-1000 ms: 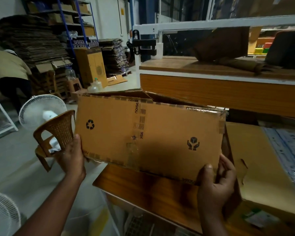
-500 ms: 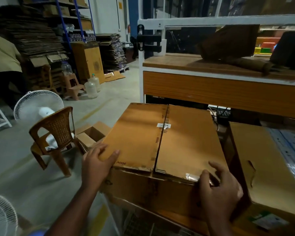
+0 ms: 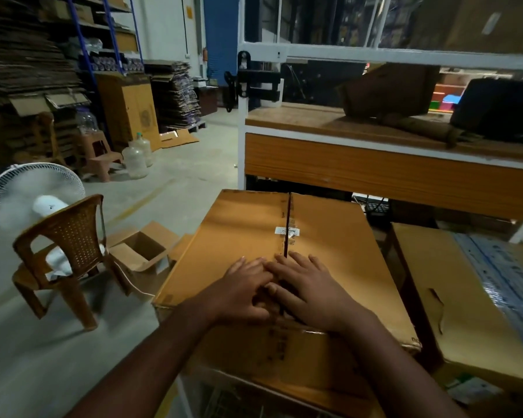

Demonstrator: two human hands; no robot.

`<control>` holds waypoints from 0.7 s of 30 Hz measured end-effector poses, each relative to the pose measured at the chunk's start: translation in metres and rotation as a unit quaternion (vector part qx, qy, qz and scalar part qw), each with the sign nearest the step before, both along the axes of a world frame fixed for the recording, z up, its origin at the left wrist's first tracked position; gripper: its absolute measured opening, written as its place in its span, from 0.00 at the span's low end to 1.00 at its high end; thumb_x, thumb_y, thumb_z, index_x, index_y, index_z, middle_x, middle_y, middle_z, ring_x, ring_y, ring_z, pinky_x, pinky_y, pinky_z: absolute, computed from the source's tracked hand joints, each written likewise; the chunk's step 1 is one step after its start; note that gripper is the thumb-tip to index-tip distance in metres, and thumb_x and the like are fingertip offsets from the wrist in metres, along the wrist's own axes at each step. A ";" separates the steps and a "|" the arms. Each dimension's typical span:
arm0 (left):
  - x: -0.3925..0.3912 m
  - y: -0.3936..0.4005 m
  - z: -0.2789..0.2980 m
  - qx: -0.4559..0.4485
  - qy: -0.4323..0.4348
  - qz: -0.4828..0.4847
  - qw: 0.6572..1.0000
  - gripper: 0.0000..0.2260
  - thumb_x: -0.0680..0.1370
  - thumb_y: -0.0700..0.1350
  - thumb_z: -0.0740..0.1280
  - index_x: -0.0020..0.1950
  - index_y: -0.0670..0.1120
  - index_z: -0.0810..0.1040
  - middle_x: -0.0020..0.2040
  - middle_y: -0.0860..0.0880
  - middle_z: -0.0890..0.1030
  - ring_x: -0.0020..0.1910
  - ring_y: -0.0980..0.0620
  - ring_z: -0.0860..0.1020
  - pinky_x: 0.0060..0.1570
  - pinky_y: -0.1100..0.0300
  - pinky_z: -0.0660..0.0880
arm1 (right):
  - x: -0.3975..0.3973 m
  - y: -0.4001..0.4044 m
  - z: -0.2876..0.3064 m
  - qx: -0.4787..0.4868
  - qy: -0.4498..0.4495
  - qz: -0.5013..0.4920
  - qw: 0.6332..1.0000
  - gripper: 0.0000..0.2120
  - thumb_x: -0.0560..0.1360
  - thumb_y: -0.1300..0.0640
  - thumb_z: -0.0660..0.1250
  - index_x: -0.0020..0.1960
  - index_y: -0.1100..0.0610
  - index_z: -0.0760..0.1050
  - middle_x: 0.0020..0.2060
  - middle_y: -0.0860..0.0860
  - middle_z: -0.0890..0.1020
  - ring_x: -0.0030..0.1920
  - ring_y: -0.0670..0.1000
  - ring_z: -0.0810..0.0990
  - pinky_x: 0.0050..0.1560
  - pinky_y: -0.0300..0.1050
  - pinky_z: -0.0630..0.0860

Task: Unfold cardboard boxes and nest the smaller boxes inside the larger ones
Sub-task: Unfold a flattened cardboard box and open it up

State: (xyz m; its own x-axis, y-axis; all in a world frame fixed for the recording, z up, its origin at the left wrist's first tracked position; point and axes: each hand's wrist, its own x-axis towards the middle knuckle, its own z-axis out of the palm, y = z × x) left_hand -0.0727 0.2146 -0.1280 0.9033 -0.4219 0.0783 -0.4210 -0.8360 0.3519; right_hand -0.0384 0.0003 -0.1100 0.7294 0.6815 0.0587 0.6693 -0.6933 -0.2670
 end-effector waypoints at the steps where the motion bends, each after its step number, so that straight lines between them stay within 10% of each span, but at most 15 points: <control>1: 0.000 0.003 -0.001 -0.027 -0.020 -0.013 0.999 0.30 0.77 0.61 0.70 0.78 0.55 0.68 0.81 0.53 0.64 0.82 0.55 0.54 0.82 0.46 0.49 | 0.002 -0.001 0.001 -0.007 0.001 -0.001 1.000 0.32 0.83 0.30 0.47 0.85 0.36 0.50 0.86 0.44 0.54 0.86 0.51 0.47 0.84 0.60 0.42; 5: -0.007 0.011 0.001 -0.094 -0.145 -0.075 0.982 0.18 0.76 0.53 0.73 0.64 0.48 0.81 0.66 0.49 0.80 0.70 0.51 0.74 0.72 0.46 0.71 | 0.004 -0.003 0.009 -0.003 0.023 -0.004 1.000 0.38 0.80 0.26 0.54 0.85 0.35 0.46 0.86 0.41 0.49 0.86 0.53 0.44 0.84 0.59 0.47; 11: -0.013 0.017 0.026 -0.160 -0.332 -0.119 0.922 0.05 0.77 0.36 0.70 0.51 0.44 0.81 0.62 0.41 0.84 0.68 0.48 0.80 0.70 0.49 0.74 | -0.006 0.004 0.013 -0.018 0.023 0.038 0.999 0.54 0.73 0.24 0.67 0.84 0.35 0.34 0.86 0.40 0.40 0.84 0.48 0.36 0.82 0.54 0.42; 15: -0.021 0.043 0.054 -0.156 -0.397 -0.048 0.903 0.06 0.79 0.35 0.66 0.48 0.37 0.84 0.68 0.39 0.80 0.72 0.45 0.77 0.70 0.47 0.75 | -0.010 0.001 0.010 -0.036 -0.025 0.060 0.997 0.35 0.79 0.34 0.65 0.84 0.38 0.59 0.86 0.43 0.49 0.86 0.54 0.49 0.82 0.58 0.59; 21: -0.015 0.083 0.081 -0.202 -0.470 0.153 0.846 0.10 0.76 0.30 0.65 0.50 0.39 0.85 0.65 0.40 0.81 0.69 0.44 0.77 0.69 0.55 0.74 | -0.026 -0.005 0.034 0.143 -0.259 0.078 0.952 0.14 0.79 0.47 0.67 0.62 0.47 0.83 0.82 0.48 0.68 0.68 0.52 0.82 0.50 0.47 0.85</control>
State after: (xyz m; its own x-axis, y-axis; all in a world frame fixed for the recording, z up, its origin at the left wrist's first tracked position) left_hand -0.0881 0.2975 -0.0468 0.4244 0.0533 0.9039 -0.4582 -0.8484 0.2651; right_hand -0.0647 -0.0047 -0.0756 0.4440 0.6810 0.5823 0.8512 -0.5236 -0.0366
